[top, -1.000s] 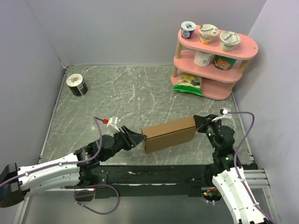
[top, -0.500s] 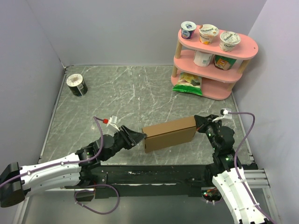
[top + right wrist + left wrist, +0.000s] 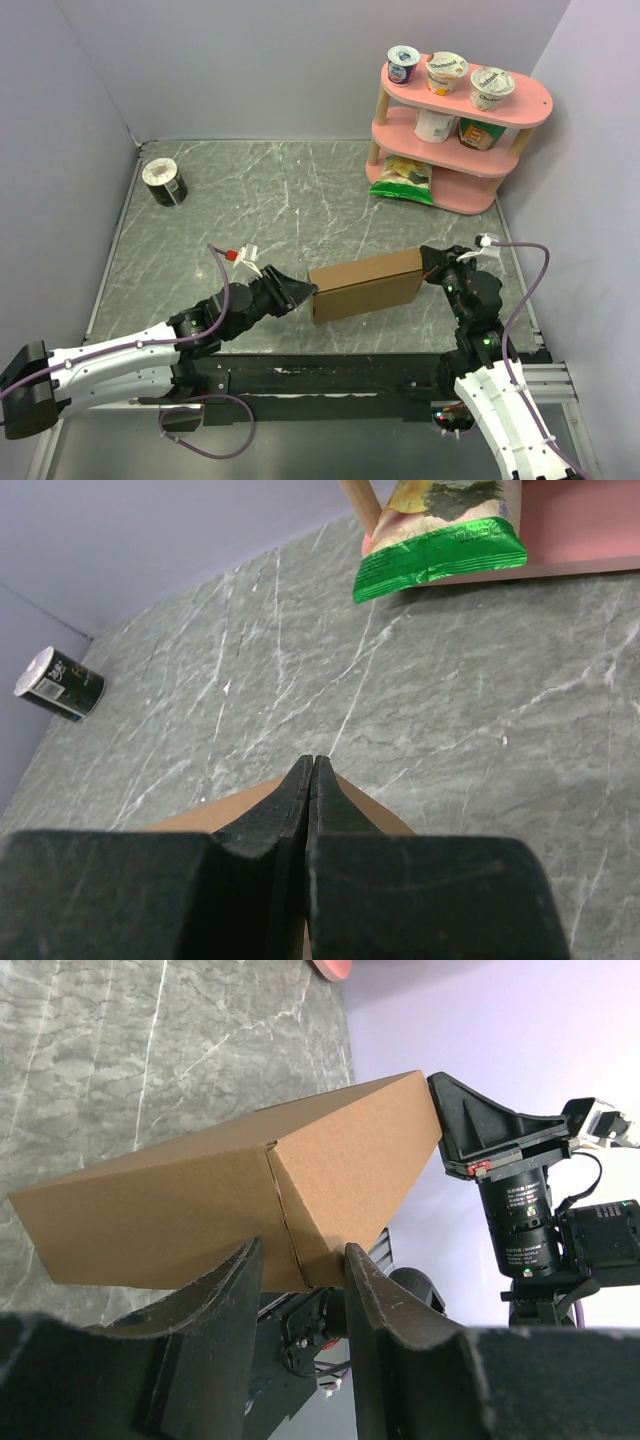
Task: Fold the paper box
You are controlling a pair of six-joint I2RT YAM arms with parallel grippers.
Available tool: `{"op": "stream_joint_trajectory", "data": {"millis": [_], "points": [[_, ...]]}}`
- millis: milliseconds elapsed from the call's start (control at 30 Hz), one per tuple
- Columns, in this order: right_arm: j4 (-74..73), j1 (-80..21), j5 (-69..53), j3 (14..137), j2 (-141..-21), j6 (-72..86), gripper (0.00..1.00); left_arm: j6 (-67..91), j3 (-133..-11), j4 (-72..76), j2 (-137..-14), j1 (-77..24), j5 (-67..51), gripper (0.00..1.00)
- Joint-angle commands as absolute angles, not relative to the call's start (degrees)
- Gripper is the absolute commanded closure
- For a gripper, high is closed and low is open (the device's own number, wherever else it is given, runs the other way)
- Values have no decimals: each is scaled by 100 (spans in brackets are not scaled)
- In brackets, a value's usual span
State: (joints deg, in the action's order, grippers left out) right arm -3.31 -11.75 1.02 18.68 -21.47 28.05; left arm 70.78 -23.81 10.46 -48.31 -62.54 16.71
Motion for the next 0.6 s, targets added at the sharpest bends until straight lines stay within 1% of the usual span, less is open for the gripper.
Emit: {"op": "stream_joint_trajectory", "data": {"millis": [0, 200, 367, 567], "points": [[-1696, -1318, -123, 1521, -2250, 2769, 100, 6961, -1872, -483, -5308, -6293, 1187, 70], [-1696, -1336, -79, 1512, -2250, 2786, 100, 7058, -1670, -430, -5519, -6293, 1011, 74], [-1705, -1353, -44, 1521, -2259, 2795, 100, 6996, -1766, -632, -5739, -6284, 975, 77], [-1714, -1389, -9, 1521, -2233, 2795, 100, 6803, -2250, -1484, -6020, -6293, 1160, 77]]}}
